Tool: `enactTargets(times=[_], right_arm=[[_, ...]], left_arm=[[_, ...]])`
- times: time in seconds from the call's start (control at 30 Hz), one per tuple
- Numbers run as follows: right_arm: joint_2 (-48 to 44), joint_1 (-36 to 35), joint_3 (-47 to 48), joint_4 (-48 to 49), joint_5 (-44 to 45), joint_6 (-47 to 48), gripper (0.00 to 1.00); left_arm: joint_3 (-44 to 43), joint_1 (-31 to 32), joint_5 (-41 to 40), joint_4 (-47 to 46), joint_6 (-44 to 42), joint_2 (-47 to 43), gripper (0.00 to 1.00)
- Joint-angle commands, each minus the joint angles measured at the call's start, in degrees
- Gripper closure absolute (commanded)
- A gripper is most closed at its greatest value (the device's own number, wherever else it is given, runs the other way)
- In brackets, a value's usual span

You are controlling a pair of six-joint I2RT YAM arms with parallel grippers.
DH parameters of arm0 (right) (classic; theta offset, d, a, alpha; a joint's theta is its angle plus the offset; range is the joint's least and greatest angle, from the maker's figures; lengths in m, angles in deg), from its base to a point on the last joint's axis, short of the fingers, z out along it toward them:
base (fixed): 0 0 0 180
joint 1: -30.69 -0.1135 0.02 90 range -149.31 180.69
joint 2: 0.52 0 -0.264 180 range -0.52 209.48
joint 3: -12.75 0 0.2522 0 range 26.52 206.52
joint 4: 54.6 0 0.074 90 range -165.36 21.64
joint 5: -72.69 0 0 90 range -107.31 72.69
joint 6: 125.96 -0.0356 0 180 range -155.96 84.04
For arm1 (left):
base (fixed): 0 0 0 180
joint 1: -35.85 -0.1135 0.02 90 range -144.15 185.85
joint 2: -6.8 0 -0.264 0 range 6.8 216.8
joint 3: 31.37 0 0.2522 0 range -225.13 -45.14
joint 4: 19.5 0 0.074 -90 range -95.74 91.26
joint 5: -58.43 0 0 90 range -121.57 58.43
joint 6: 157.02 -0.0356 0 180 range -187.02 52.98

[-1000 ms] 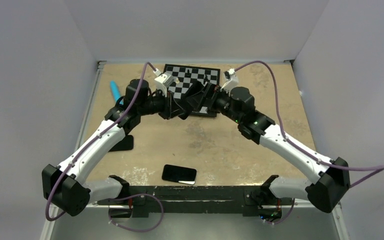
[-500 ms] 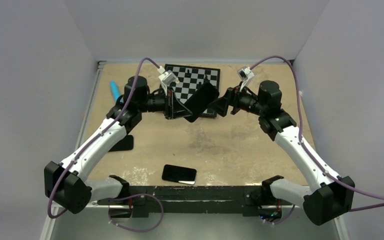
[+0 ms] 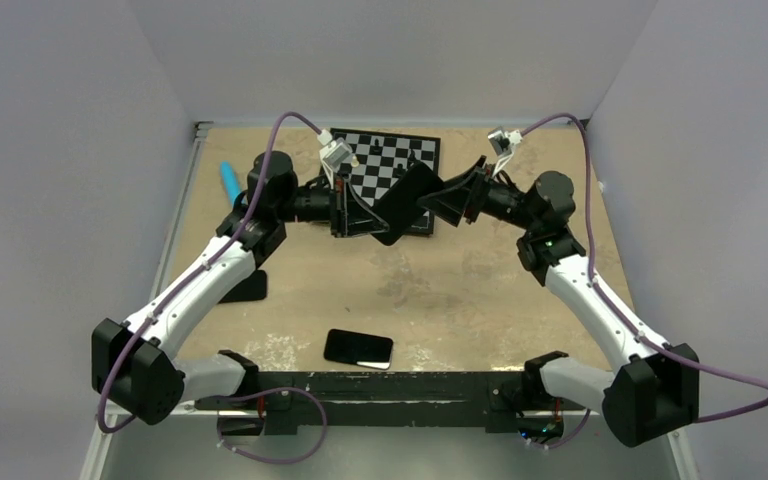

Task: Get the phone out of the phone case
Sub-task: Adjust the phone.

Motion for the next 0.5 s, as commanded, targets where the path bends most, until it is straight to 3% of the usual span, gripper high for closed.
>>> enactTargets(times=[0.0, 0.17, 0.23, 0.33, 0.47], right_arm=[[2.4, 0.9, -0.3, 16.4, -5.2, -9.8, 0.37], [5.5, 0.7, -1.4, 27.9, -6.8, -17.8, 0.5], [6.1, 0.2, -1.8, 29.5, -6.3, -18.7, 0.61], [6.8, -1.4, -1.4, 30.1, -6.3, -18.7, 1.0], [6.1, -1.5, -2.5, 29.7, -4.5, -19.5, 1.0]], left_arm=[[-0.1, -0.4, 4.5, -10.1, 3.4, 0.0, 1.0], [0.2, -0.4, 5.5, -11.9, 4.4, 0.4, 1.0], [0.3, -0.4, 5.2, -12.0, 4.8, 0.4, 1.0], [0.6, -0.4, 3.4, -11.5, 4.5, -0.2, 0.98], [0.7, -0.5, -3.4, -3.7, -0.4, -4.5, 0.62]])
